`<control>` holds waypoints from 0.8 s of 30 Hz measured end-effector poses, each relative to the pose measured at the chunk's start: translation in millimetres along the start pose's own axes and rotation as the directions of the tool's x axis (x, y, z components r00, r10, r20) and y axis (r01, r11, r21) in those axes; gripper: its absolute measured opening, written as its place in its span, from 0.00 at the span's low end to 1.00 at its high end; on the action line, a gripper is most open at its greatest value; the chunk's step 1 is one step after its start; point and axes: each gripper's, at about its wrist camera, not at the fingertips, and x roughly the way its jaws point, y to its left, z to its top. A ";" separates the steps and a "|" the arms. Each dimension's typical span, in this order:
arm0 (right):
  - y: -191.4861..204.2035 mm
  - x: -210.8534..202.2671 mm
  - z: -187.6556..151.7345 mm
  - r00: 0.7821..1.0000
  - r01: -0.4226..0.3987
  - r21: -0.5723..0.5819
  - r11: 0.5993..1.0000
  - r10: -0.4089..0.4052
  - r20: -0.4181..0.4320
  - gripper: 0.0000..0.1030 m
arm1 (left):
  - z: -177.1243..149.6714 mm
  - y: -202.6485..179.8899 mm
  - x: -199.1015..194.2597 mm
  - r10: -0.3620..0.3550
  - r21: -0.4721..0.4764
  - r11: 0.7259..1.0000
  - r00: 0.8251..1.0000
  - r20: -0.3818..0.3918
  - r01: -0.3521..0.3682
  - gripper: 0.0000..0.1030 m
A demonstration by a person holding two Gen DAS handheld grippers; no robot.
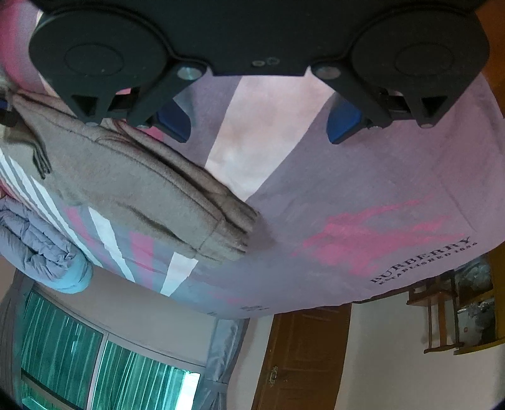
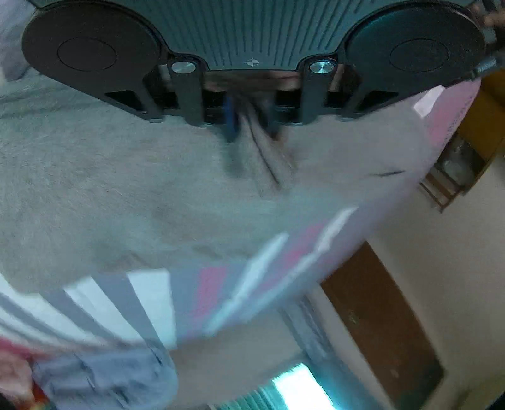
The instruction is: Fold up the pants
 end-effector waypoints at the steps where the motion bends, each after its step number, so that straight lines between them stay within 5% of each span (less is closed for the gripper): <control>1: 3.0 -1.5 -2.7 1.000 -0.019 -0.005 1.000 0.019 0.001 0.42 | 0.0 -0.4 1.7 -0.002 -0.002 1.000 1.000 0.000 0.002 0.85; 7: 29.9 -4.0 -5.9 0.998 -0.053 -0.217 0.975 0.044 -0.046 0.43 | -2.7 -11.3 2.6 -0.028 -0.003 1.000 1.000 0.000 0.028 0.86; 10: 39.5 -11.7 -5.4 0.985 -0.171 -0.237 0.956 0.160 -0.065 0.43 | -2.1 -17.2 0.1 -0.041 0.006 0.999 0.999 0.003 0.041 0.86; 16: 20.0 -9.0 5.2 0.995 0.066 -0.103 0.992 -0.058 0.081 0.42 | 1.2 -40.2 2.1 -0.071 0.024 0.997 0.997 0.002 0.071 0.86; 17: 18.3 -2.1 4.4 0.993 0.098 -0.093 0.991 -0.091 0.075 0.36 | 1.6 -45.3 3.5 -0.077 0.028 0.997 0.997 -0.002 0.077 0.86; 18: 18.2 9.9 2.3 0.995 0.094 -0.080 0.992 -0.091 0.044 0.15 | 1.9 -51.5 5.1 -0.086 0.034 0.996 0.996 -0.007 0.086 0.86; 19: 20.9 19.5 1.0 0.998 0.067 -0.069 0.995 -0.067 0.005 0.05 | 1.9 -56.9 6.2 -0.093 0.041 0.995 0.996 -0.012 0.093 0.86; 24: 37.4 32.5 -0.5 0.999 -0.002 -0.135 0.991 -0.004 -0.044 0.04 | 2.3 -81.0 8.4 -0.106 0.103 0.989 0.994 -0.029 0.109 0.87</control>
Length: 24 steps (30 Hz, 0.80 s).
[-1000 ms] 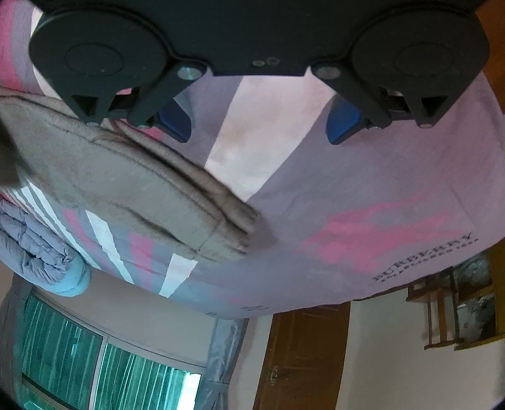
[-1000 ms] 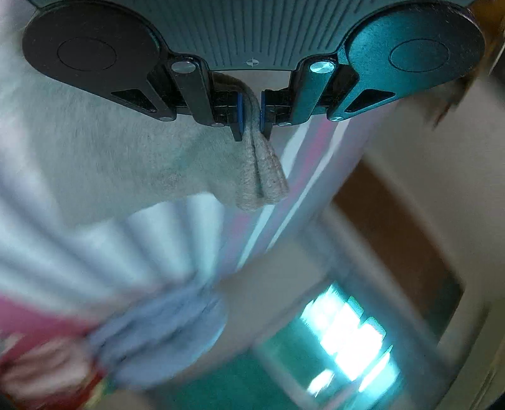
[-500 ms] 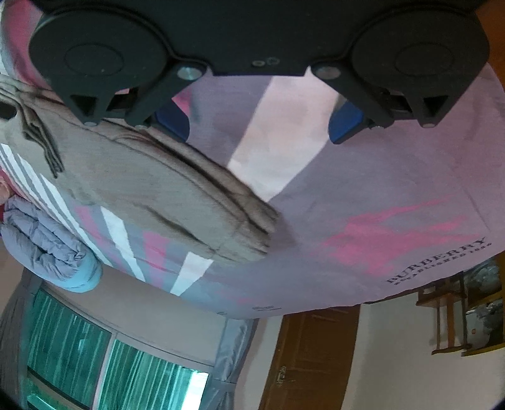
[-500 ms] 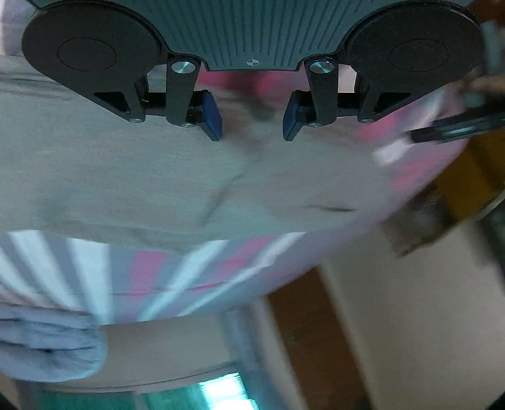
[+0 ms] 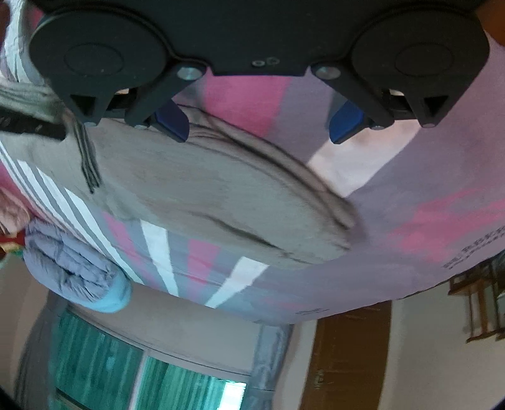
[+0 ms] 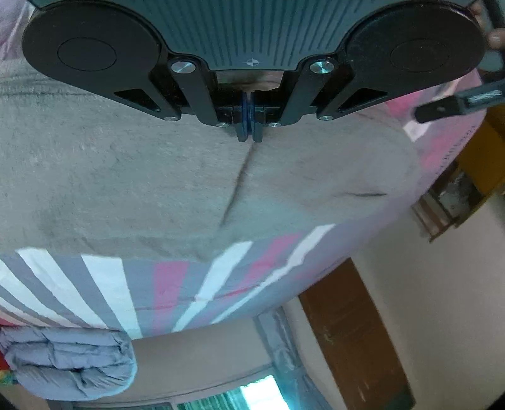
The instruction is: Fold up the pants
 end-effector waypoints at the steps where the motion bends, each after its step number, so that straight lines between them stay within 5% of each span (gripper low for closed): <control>1: -2.2 -6.1 3.1 1.000 0.000 -0.015 1.000 0.001 0.018 0.04 | -0.2 -3.8 0.0 -0.004 0.015 1.000 1.000 0.004 0.004 0.87; 10: -89.5 -98.7 16.4 0.960 0.204 0.087 0.975 -0.216 0.176 0.05 | -3.4 -31.5 7.4 -0.031 0.089 0.996 1.000 0.006 0.030 0.88; 12: -109.5 -106.7 13.6 0.948 0.263 0.101 0.960 -0.276 0.157 0.05 | -4.2 -36.9 10.3 -0.034 0.096 0.995 0.999 0.000 0.034 0.88; 15: -140.4 -93.6 4.6 0.955 0.295 0.113 0.949 -0.297 -0.004 0.04 | -5.3 -43.3 14.5 -0.038 0.110 0.993 0.999 -0.008 0.039 0.88; 18: -145.3 -98.9 12.3 0.962 0.266 0.125 0.956 -0.271 0.028 0.05 | -4.0 -48.9 18.3 -0.039 0.115 0.993 0.999 -0.009 0.040 0.88; 21: -148.6 -112.1 21.9 0.948 0.271 0.133 0.953 -0.289 0.136 0.05 | 0.0 -55.1 22.4 -0.048 0.122 0.991 0.999 -0.004 0.048 0.89; 24: -168.4 -92.7 31.2 0.935 0.339 0.124 0.933 -0.348 0.063 0.05 | 6.6 -59.8 32.5 -0.053 0.121 0.991 0.999 -0.007 0.053 0.89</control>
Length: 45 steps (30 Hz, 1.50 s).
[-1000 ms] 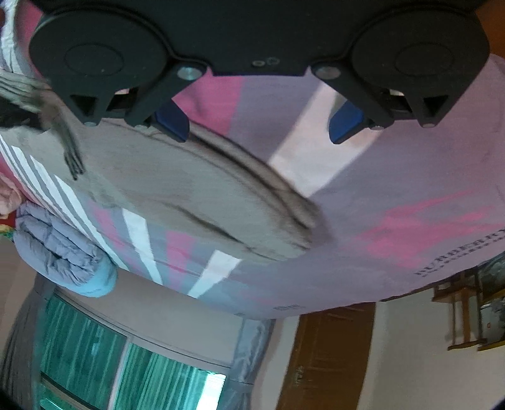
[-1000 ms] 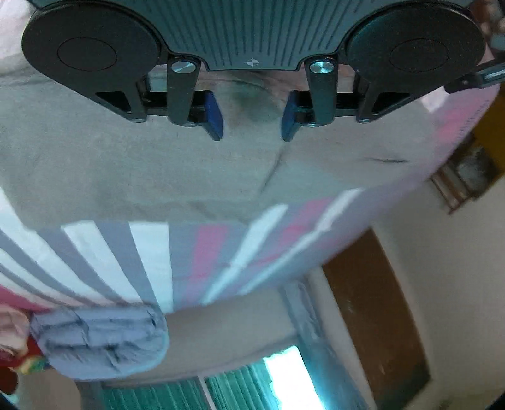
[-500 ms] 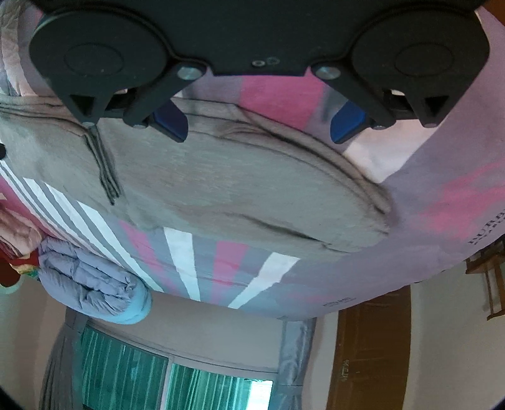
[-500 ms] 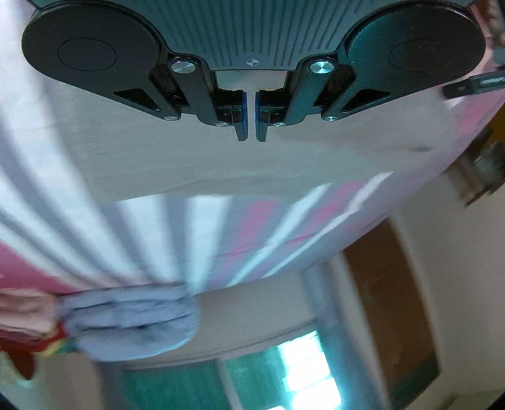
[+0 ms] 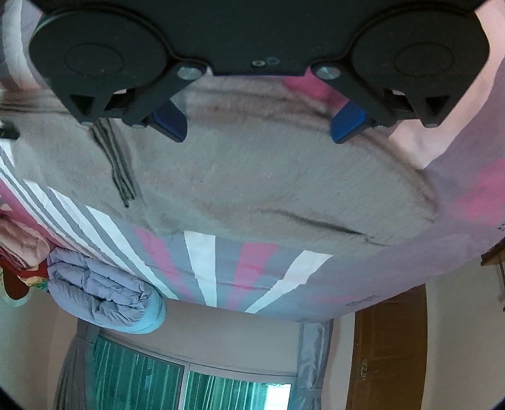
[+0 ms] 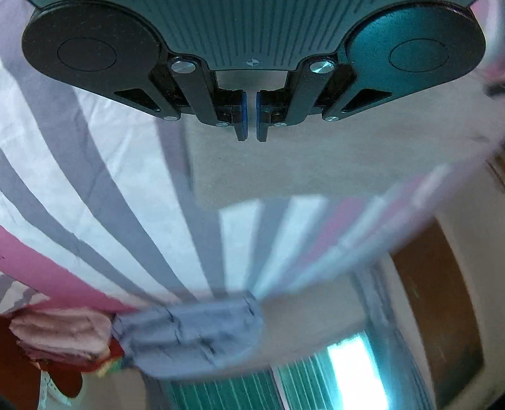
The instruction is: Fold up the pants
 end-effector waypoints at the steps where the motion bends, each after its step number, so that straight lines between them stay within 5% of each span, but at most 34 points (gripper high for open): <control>1: -4.8 14.9 1.1 0.998 0.001 0.009 1.000 0.000 -0.067 0.05 | 2.8 1.0 2.7 0.005 -0.005 1.000 1.000 0.001 -0.005 0.89; 6: -17.8 22.1 35.4 0.998 -0.015 0.065 0.998 0.011 0.060 0.06 | 11.2 9.6 12.6 0.037 0.004 0.999 0.999 0.002 -0.037 0.89; 10: -29.7 66.1 41.5 0.997 0.000 0.100 0.995 0.008 -0.079 0.06 | 9.6 18.2 10.4 0.046 -0.016 0.999 0.999 0.011 -0.046 0.89; 13: -29.8 36.6 36.6 0.999 -0.028 0.108 0.994 0.024 0.033 0.07 | 0.5 40.0 -1.9 0.036 -0.099 0.995 0.998 0.043 -0.031 0.89; 14: -29.9 24.6 29.9 0.997 -0.029 0.098 0.995 0.022 0.069 0.12 | -3.3 49.5 -4.7 0.030 -0.134 0.991 0.998 0.048 -0.023 0.89; 17: -36.8 -9.6 8.9 0.990 -0.014 0.049 0.999 0.007 0.144 0.62 | -9.2 78.2 -5.5 0.028 -0.231 0.973 0.999 0.027 -0.021 0.88; 20: -37.2 -36.4 2.3 0.988 -0.004 0.052 0.999 -0.004 0.156 0.64 | -13.4 109.4 1.0 -0.068 -0.403 0.912 0.997 0.030 0.074 0.87; 23: -45.5 -52.3 2.5 0.986 -0.019 0.133 0.991 -0.003 0.167 0.64 | -13.5 140.1 11.6 -0.188 -0.562 0.801 0.978 0.095 0.209 0.87; 28: -58.5 -72.5 -7.9 0.983 0.022 0.199 0.980 -0.057 0.176 0.64 | -10.0 171.4 35.6 -0.288 -0.657 0.686 0.946 0.147 0.311 0.85; 32: -64.7 -83.3 -12.2 0.981 0.026 0.268 0.963 -0.076 0.178 0.64 | -9.5 184.3 56.2 -0.317 -0.667 0.658 0.932 0.175 0.349 0.83; 39: -78.8 -81.3 -10.1 0.976 0.063 0.367 0.928 -0.135 0.173 0.64 | 3.2 180.5 85.7 -0.314 -0.640 0.671 0.925 0.214 0.376 0.83; 40: -77.6 -80.4 -11.8 0.976 0.074 0.366 0.928 -0.143 0.166 0.64 | 1.5 178.0 84.3 -0.307 -0.635 0.674 0.925 0.222 0.376 0.81; 41: -78.1 -79.4 -12.0 0.976 0.082 0.365 0.927 -0.149 0.159 0.64 | 0.3 175.7 82.0 -0.296 -0.622 0.691 0.929 0.223 0.369 0.65; 42: -78.5 -78.5 -11.8 0.976 0.088 0.367 0.926 -0.154 0.153 0.64 | -4.3 175.6 76.8 -0.255 -0.626 0.702 0.940 0.225 0.340 0.22; 44: -78.9 -76.0 -12.8 0.976 0.092 0.370 0.924 -0.157 0.151 0.64 | -22.7 186.4 65.2 -0.253 -0.664 0.631 0.916 0.311 0.400 0.22; 45: -79.4 -76.0 -13.0 0.976 0.095 0.371 0.924 -0.160 0.150 0.64 | -27.8 186.0 58.2 -0.244 -0.644 0.643 0.908 0.341 0.415 0.22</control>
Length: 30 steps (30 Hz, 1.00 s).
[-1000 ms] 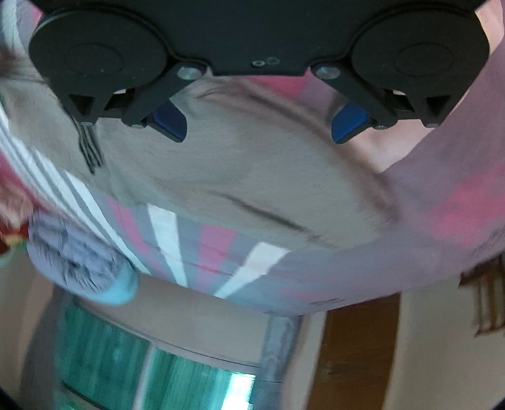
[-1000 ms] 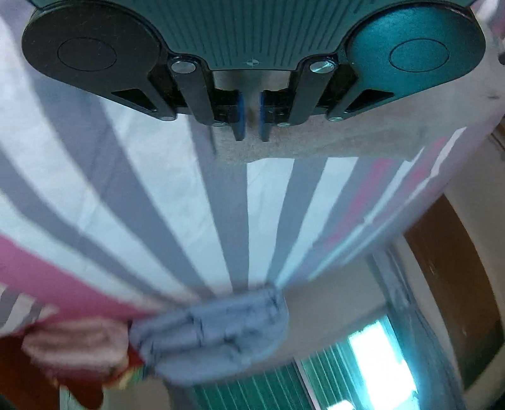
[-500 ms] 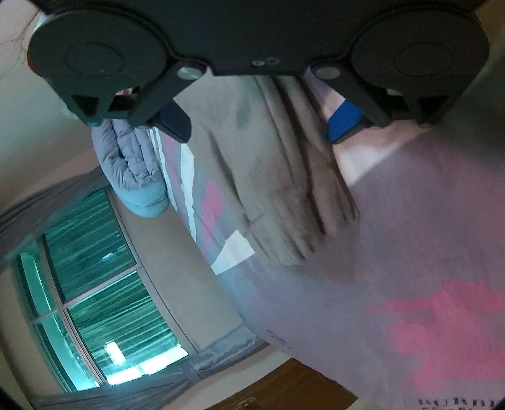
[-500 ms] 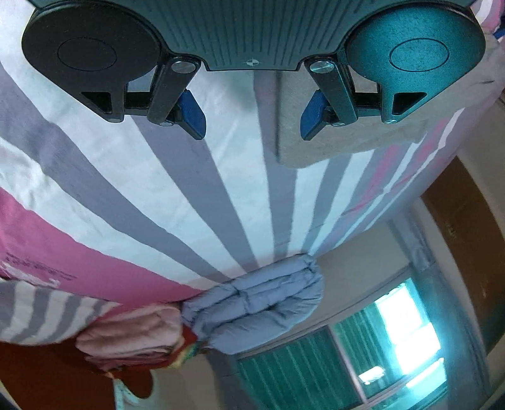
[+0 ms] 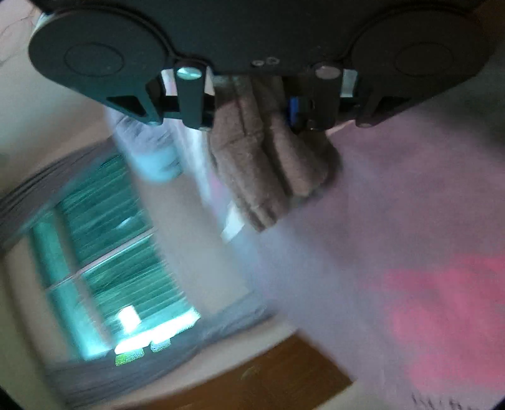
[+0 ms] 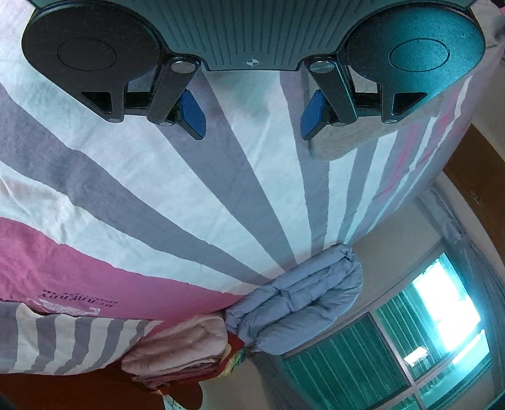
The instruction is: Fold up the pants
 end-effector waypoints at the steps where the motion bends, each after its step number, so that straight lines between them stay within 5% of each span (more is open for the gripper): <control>1: -0.9 -0.2 0.2 1.000 0.003 0.004 1.000 -0.003 0.000 0.64 | -4.3 -1.8 -5.5 0.007 0.018 1.000 1.000 0.016 -0.008 0.22; 7: -10.3 6.3 2.4 1.000 0.000 0.036 0.999 0.000 -0.025 0.64 | -1.7 -53.2 -10.1 0.014 0.134 0.991 0.999 0.041 -0.020 0.22; 12: -7.7 5.6 10.4 1.000 -0.021 0.003 1.000 0.021 -0.023 0.64 | -9.1 -143.3 -7.6 -0.034 0.337 0.941 0.998 0.053 0.014 0.22; 21: -33.6 -0.7 31.5 0.998 -0.060 0.104 0.993 0.058 0.027 0.64 | -117.5 -281.0 35.4 -0.116 0.644 0.749 0.988 -0.102 0.154 0.22; 30: -61.2 -3.0 30.8 0.999 -0.023 0.128 0.992 0.019 0.030 0.64 | -262.2 -326.6 74.9 -0.063 0.804 0.531 0.959 -0.277 0.268 0.21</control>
